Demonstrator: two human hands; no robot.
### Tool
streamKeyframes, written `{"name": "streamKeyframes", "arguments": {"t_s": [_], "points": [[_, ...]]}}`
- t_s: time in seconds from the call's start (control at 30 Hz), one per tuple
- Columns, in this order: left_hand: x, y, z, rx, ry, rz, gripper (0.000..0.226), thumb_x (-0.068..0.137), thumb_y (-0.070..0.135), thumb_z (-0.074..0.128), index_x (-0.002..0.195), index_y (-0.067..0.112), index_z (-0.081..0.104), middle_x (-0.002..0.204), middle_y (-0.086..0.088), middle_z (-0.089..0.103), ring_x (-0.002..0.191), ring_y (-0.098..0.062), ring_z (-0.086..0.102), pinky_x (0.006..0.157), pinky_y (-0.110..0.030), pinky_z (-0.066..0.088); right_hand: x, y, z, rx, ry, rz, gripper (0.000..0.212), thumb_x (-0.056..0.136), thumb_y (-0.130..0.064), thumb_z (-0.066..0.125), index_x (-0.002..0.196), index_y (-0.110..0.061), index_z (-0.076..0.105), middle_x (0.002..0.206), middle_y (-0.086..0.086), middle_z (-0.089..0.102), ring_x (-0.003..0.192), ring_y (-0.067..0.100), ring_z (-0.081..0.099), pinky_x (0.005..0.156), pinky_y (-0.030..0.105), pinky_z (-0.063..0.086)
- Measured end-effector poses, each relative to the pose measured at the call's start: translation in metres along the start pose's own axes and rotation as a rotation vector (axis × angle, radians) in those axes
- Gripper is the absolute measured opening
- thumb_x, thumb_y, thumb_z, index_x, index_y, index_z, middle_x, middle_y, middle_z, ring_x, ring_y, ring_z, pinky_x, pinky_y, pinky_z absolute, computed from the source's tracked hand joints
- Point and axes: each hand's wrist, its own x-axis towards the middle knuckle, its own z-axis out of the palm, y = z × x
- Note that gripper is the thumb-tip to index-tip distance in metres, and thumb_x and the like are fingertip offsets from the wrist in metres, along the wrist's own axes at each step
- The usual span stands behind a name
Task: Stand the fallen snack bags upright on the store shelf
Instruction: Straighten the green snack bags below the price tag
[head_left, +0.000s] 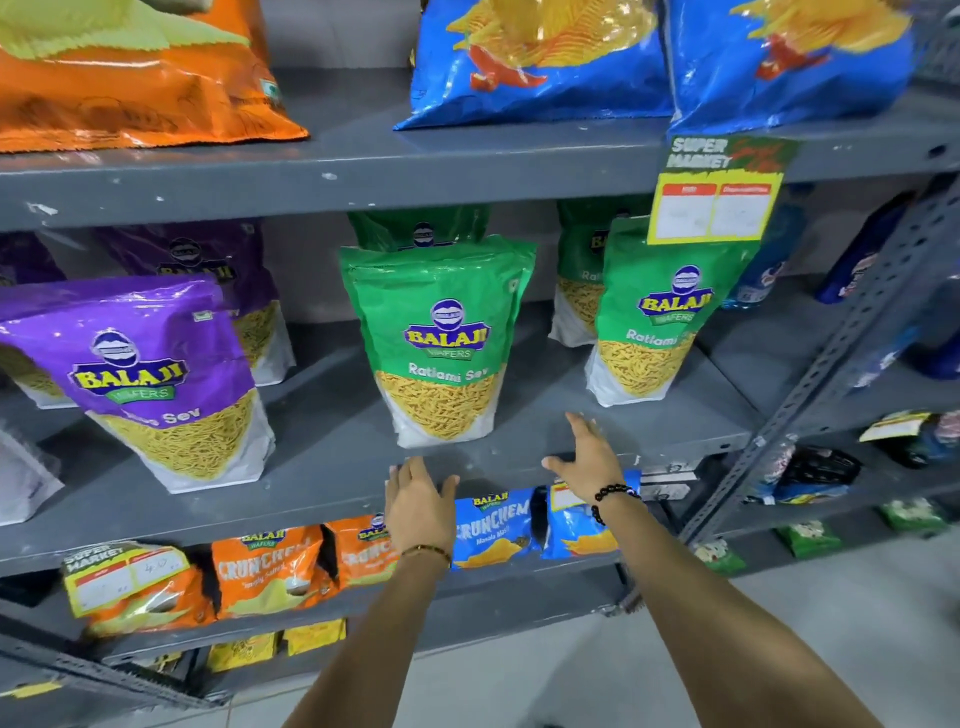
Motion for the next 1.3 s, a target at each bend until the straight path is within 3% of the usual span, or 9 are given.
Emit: {"name": "streamKeyframes", "arguments": {"t_s": [0.1, 0.23, 0.33, 0.43, 0.6, 0.73, 0.97, 1.3], "points": [[-0.015, 0.019, 0.023, -0.003, -0.03, 0.108, 0.045, 0.09, 0.031, 0.054, 0.127, 0.007, 0.048, 0.136, -0.016, 0.051, 0.135, -0.032, 0.036, 0.111, -0.041, 0.033, 0.004, 0.028, -0.017, 0.073, 0.146, 0.059, 0.072, 0.083, -0.018, 0.065, 0.143, -0.006, 0.027, 0.152, 0.017, 0.029, 0.141, 0.031, 0.026, 0.114, 0.043, 0.028], [-0.013, 0.069, 0.055, -0.046, -0.195, 0.24, 0.049, 0.092, 0.036, 0.051, 0.134, 0.013, 0.046, 0.142, -0.015, 0.046, 0.136, -0.029, 0.035, 0.109, -0.038, 0.035, 0.021, 0.061, -0.046, 0.083, 0.274, 0.14, 0.067, 0.086, -0.016, 0.06, 0.142, -0.002, 0.026, 0.148, 0.021, 0.034, 0.135, 0.036, 0.034, 0.109, 0.047, 0.034], [0.002, 0.113, 0.08, -0.047, -0.233, 0.236, 0.052, 0.09, 0.038, 0.052, 0.135, 0.013, 0.044, 0.139, -0.017, 0.046, 0.132, -0.032, 0.037, 0.108, -0.041, 0.034, 0.042, 0.085, -0.069, 0.121, 0.252, 0.182, 0.071, 0.087, -0.018, 0.059, 0.144, -0.002, 0.02, 0.153, 0.019, 0.026, 0.141, 0.033, 0.025, 0.112, 0.044, 0.031], [0.02, 0.149, 0.106, 0.006, -0.277, 0.227, 0.062, 0.089, 0.042, 0.052, 0.141, 0.014, 0.034, 0.147, -0.014, 0.04, 0.141, -0.028, 0.026, 0.119, -0.043, 0.013, 0.066, 0.107, -0.092, 0.21, 0.183, 0.14, 0.08, 0.085, -0.018, 0.063, 0.147, -0.003, 0.013, 0.157, 0.016, 0.017, 0.144, 0.03, 0.018, 0.113, 0.039, 0.024], [0.037, 0.189, 0.128, -0.076, -0.245, 0.064, 0.076, 0.083, 0.044, 0.06, 0.146, 0.02, 0.024, 0.152, -0.01, 0.033, 0.147, -0.023, 0.008, 0.118, -0.054, -0.005, 0.095, 0.124, -0.124, 0.405, 0.011, 0.106, 0.095, 0.08, -0.016, 0.07, 0.15, -0.015, 0.007, 0.157, 0.007, 0.019, 0.144, 0.026, 0.022, 0.112, 0.039, 0.028], [0.045, 0.212, 0.133, -0.135, -0.217, -0.022, 0.073, 0.078, 0.045, 0.066, 0.141, 0.027, 0.033, 0.148, -0.007, 0.041, 0.145, -0.021, 0.019, 0.111, -0.064, -0.011, 0.11, 0.128, -0.13, 0.443, -0.084, 0.079, 0.092, 0.077, -0.014, 0.072, 0.149, -0.013, 0.014, 0.156, 0.006, 0.023, 0.143, 0.024, 0.024, 0.113, 0.037, 0.026], [0.048, 0.21, 0.137, -0.154, -0.202, -0.073, 0.061, 0.078, 0.044, 0.066, 0.132, 0.028, 0.045, 0.131, -0.004, 0.06, 0.13, -0.028, 0.045, 0.113, -0.063, -0.009, 0.115, 0.129, -0.128, 0.463, -0.096, 0.046, 0.082, 0.073, -0.014, 0.076, 0.142, -0.011, 0.032, 0.146, 0.007, 0.042, 0.136, 0.024, 0.038, 0.109, 0.038, 0.033], [0.029, 0.201, 0.123, -0.159, -0.167, -0.008, 0.053, 0.079, 0.039, 0.067, 0.125, 0.018, 0.051, 0.131, -0.007, 0.059, 0.126, -0.03, 0.048, 0.117, -0.055, 0.004, 0.096, 0.131, -0.126, 0.432, -0.082, -0.036, 0.083, 0.074, -0.011, 0.074, 0.144, -0.013, 0.03, 0.142, 0.006, 0.047, 0.133, 0.023, 0.041, 0.105, 0.031, 0.034]]}}
